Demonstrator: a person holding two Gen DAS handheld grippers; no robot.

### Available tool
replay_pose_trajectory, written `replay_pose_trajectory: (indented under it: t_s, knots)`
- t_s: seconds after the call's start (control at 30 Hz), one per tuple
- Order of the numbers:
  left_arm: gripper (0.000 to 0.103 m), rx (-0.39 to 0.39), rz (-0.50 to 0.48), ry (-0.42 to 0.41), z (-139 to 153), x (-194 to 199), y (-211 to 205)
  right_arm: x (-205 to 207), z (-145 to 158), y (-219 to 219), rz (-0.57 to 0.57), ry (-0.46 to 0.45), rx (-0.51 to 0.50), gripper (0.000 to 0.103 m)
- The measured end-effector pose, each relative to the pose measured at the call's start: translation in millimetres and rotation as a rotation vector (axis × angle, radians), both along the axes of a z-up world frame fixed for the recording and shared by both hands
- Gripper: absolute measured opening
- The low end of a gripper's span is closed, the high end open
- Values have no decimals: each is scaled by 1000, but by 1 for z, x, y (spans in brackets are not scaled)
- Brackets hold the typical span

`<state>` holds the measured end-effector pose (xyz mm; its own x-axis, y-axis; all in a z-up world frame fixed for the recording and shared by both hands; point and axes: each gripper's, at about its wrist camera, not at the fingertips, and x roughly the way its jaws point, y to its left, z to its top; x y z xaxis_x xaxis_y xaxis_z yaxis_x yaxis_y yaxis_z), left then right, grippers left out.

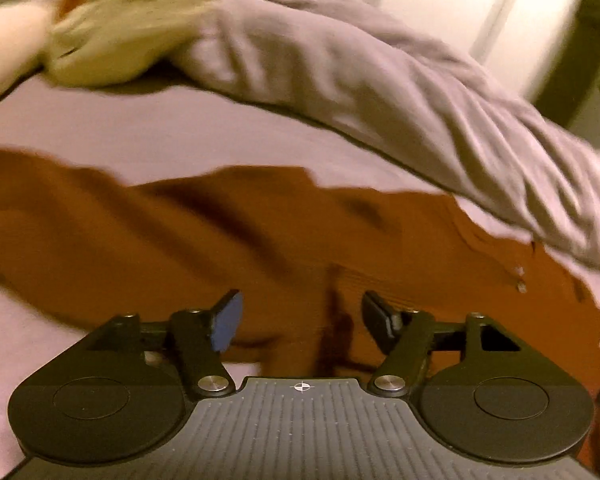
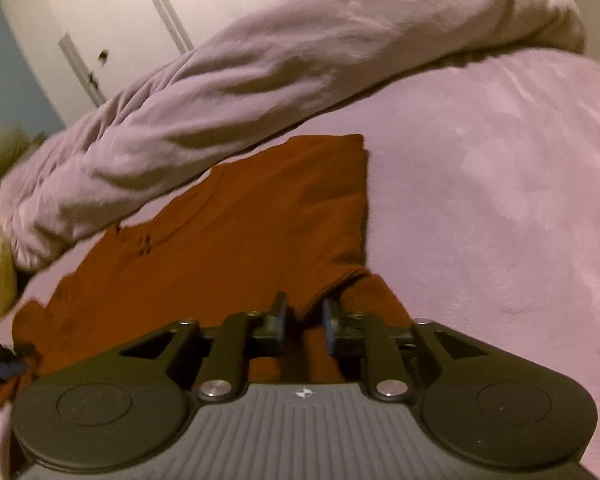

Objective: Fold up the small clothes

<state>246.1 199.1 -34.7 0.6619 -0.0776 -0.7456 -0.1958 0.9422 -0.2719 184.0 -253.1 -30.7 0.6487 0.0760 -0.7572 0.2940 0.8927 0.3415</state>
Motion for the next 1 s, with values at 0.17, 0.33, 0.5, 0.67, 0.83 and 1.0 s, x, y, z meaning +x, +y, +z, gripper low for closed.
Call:
replay_pose_trajectory:
  t_s: [0.17, 0.33, 0.5, 0.67, 0.83, 1.0]
  knots:
    - [85, -92, 287, 5, 4, -37, 95, -27, 15, 25, 108, -4, -93, 43]
    - [70, -204, 590, -24, -2, -65, 194, -51, 20, 40, 133, -1, -85, 44]
    - [65, -331, 729, -96, -10, -67, 253, -51, 21, 49, 118, 25, -81, 44]
    - [38, -371, 782, -134, -14, -66, 281, -47, 22, 53, 109, 30, -11, 44]
    - [9, -364, 819, -108, -15, -61, 289, -48, 18, 52, 107, 26, 7, 44]
    - [8, -303, 628, -231, 31, -56, 244, -51, 21, 42, 95, 4, 20, 44]
